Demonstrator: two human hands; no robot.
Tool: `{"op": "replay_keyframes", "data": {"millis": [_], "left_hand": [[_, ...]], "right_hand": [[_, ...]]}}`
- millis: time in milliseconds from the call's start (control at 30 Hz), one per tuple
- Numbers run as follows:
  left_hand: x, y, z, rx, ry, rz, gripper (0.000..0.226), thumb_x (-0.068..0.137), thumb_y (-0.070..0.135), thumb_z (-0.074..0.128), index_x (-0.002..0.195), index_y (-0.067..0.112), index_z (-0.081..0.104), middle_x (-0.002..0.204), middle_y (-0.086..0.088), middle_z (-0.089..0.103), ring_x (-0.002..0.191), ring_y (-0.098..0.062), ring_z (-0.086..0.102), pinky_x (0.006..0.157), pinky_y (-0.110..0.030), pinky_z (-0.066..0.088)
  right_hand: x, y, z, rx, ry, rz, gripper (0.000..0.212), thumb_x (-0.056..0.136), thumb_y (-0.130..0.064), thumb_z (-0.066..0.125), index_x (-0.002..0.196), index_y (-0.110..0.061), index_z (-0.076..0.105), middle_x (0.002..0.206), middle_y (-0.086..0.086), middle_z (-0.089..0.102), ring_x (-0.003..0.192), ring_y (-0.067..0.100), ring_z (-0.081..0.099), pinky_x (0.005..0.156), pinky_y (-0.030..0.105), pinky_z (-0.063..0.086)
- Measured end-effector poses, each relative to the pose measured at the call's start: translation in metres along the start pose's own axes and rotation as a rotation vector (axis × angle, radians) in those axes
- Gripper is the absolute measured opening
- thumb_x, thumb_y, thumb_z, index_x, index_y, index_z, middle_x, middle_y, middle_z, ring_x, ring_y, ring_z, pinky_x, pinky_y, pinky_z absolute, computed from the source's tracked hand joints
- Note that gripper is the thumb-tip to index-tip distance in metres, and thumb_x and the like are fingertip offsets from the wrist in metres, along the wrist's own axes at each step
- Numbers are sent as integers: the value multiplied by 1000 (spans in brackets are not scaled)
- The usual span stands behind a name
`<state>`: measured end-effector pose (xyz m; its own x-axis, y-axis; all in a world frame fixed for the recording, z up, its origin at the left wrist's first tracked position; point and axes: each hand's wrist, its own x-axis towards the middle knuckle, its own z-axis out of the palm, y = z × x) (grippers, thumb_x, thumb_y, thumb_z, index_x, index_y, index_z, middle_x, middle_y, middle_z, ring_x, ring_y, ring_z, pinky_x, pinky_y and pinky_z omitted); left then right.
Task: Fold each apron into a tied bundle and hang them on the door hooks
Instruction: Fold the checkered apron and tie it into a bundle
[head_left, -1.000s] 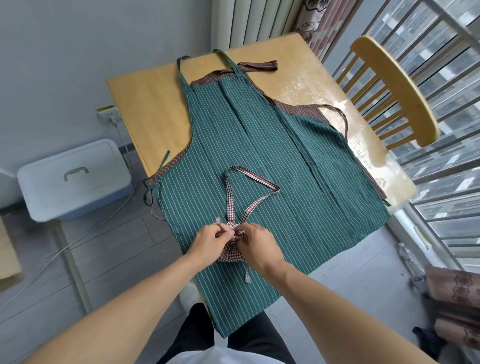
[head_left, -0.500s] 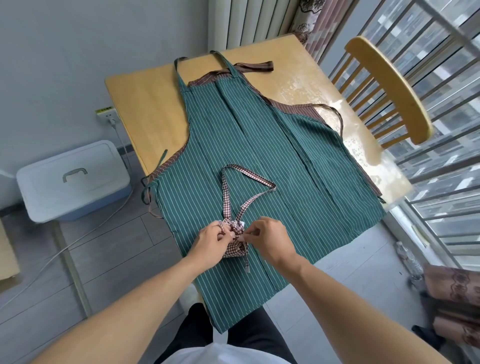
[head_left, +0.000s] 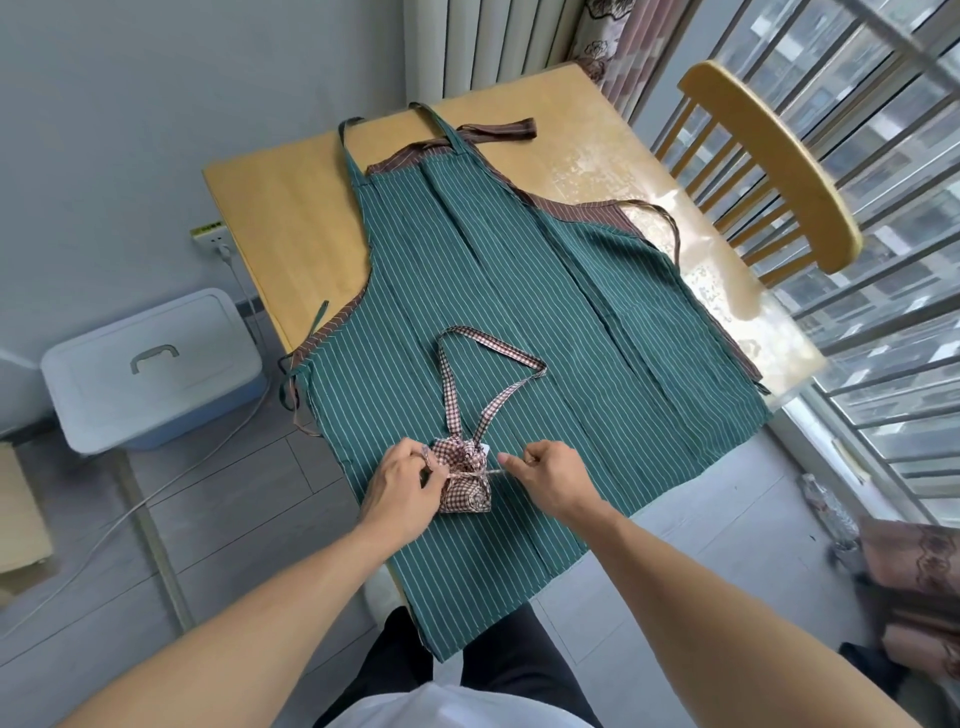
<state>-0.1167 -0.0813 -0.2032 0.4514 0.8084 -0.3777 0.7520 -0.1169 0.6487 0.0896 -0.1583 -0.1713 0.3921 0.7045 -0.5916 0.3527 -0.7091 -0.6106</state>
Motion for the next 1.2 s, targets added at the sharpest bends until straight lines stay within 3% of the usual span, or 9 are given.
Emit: {"op": "replay_keyframes", "data": {"millis": [167, 233, 467, 567, 733, 933, 1033, 1100, 1200], "left_hand": [[2, -6, -4, -13, -24, -112, 24, 99, 26, 55, 87, 11, 69, 107, 1, 62, 112, -15, 55, 101, -35, 45], [2, -5, -6, -4, -7, -141, 27, 97, 25, 59, 76, 10, 65, 98, 1, 61, 102, -16, 60, 89, -33, 48], [-3, 27, -20, -334, -122, -96, 19, 88, 24, 74, 77, 8, 75, 66, 0, 71, 50, -7, 52, 53, -22, 43], [-2, 37, -19, -559, -348, -215, 18, 99, 17, 62, 98, 1, 72, 83, -5, 79, 65, -18, 71, 62, -28, 56], [-3, 32, -9, -479, -330, -203, 18, 95, 27, 69, 93, 9, 70, 85, -6, 77, 73, -13, 74, 78, -29, 61], [-7, 31, 0, -476, -316, -148, 26, 77, 12, 87, 96, 14, 69, 87, -2, 77, 81, -12, 74, 81, -29, 60], [-9, 31, 6, -421, -290, -119, 24, 76, 16, 88, 92, 23, 70, 83, 4, 75, 75, -8, 70, 75, -30, 57], [-10, 31, 8, -314, -228, -105, 14, 83, 27, 82, 91, 34, 72, 83, 7, 75, 77, -10, 71, 73, -33, 59], [-10, 34, 8, -354, -228, -125, 2, 90, 31, 74, 89, 32, 73, 85, 8, 76, 76, -9, 72, 77, -33, 60]], "right_hand": [[0, 6, 1, -338, 34, 69, 50, 96, -56, 59, 65, -20, 45, 58, -5, 52, 51, 14, 45, 47, 27, 35], [-1, 7, 3, -335, 46, 80, 47, 96, -55, 60, 66, -21, 47, 60, -6, 54, 53, 14, 48, 48, 27, 37], [0, 15, 12, 8, 81, 105, 37, 91, -25, 77, 69, -15, 49, 66, 2, 63, 55, 12, 53, 49, 29, 47], [-5, 13, 9, 249, 46, 151, 34, 89, -15, 78, 73, -13, 48, 68, 4, 69, 56, 9, 65, 54, 27, 56], [-12, 9, -2, 707, -167, 113, 24, 81, -3, 81, 81, -5, 56, 81, 13, 67, 81, 26, 72, 85, 39, 61], [-20, -1, -2, 238, -231, -182, 8, 85, -19, 82, 92, -21, 79, 89, 1, 78, 84, 43, 70, 83, 54, 60], [-20, -15, -1, 51, -245, -293, 11, 90, -15, 77, 100, -19, 80, 87, -7, 77, 66, 7, 70, 63, 21, 57], [-22, -27, -1, 41, -267, -346, 17, 92, -7, 73, 108, -13, 77, 94, -6, 77, 77, -5, 69, 71, 14, 55], [-16, -29, -2, 21, -206, -334, 38, 93, 2, 67, 125, -17, 66, 117, -5, 69, 107, 9, 68, 92, 27, 57]]}}
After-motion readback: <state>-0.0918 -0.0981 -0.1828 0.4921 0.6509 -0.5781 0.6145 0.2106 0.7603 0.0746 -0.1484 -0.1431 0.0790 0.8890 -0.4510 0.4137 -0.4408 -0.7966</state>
